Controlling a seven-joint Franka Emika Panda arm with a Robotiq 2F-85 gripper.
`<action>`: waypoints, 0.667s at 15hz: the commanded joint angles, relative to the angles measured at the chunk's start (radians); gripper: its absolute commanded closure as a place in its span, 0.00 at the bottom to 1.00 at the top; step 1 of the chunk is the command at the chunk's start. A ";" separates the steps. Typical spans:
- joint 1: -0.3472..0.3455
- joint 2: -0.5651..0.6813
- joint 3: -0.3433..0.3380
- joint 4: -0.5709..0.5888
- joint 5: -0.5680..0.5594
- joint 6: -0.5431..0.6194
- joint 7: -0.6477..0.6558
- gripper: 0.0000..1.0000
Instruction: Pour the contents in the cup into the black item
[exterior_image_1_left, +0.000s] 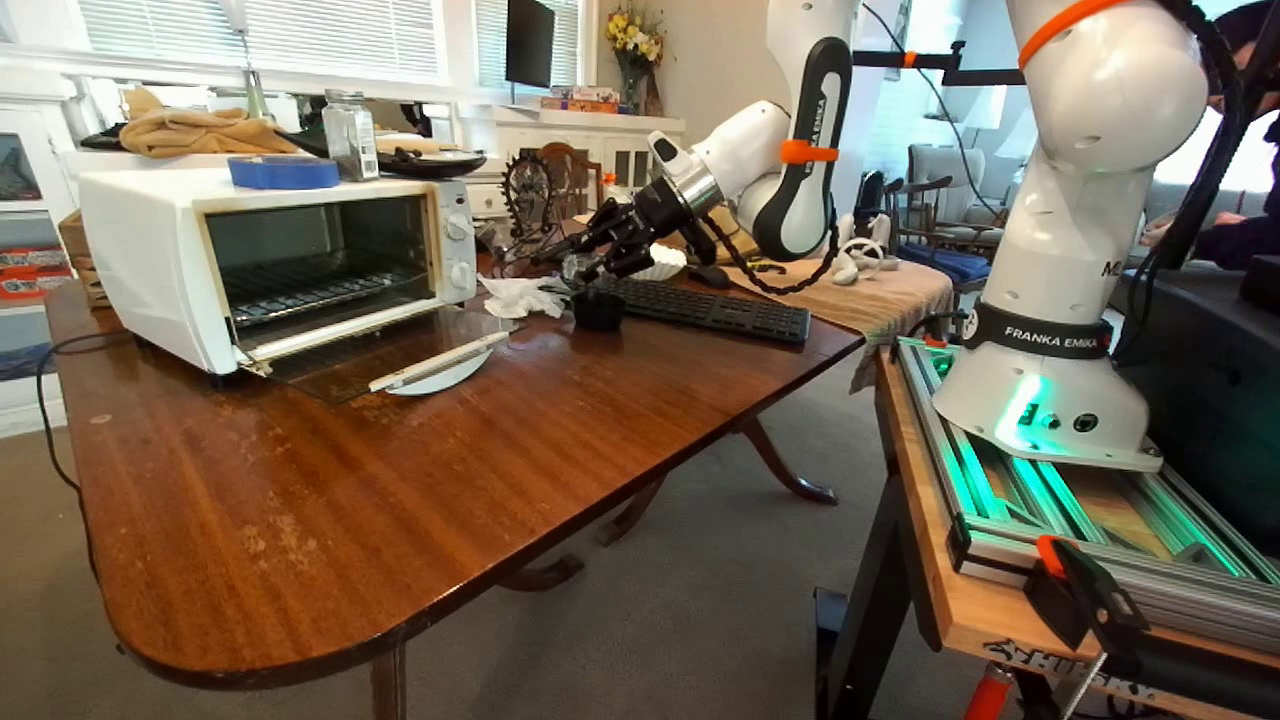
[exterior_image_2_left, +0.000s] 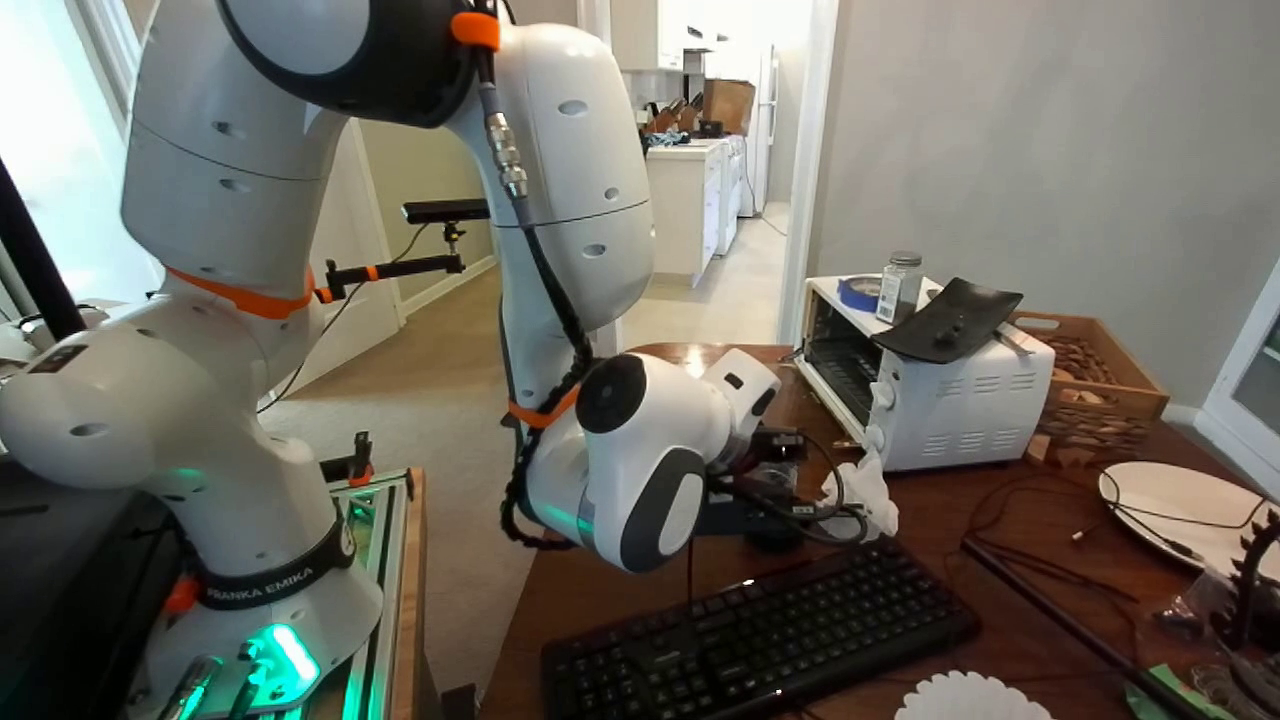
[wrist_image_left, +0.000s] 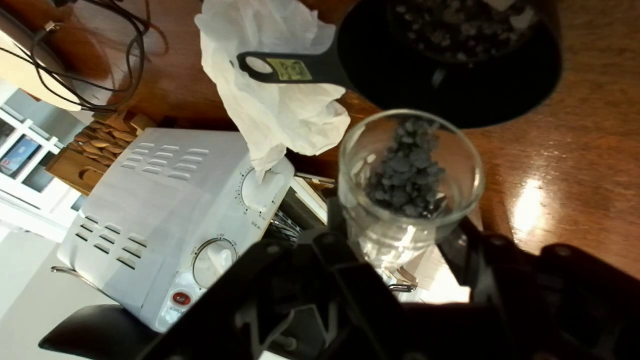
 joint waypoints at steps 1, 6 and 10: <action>0.022 0.000 -0.023 0.002 -0.005 0.006 0.012 0.52; 0.020 0.004 -0.026 0.004 -0.009 0.012 0.007 0.77; 0.019 0.014 -0.031 0.017 -0.016 0.030 -0.002 0.77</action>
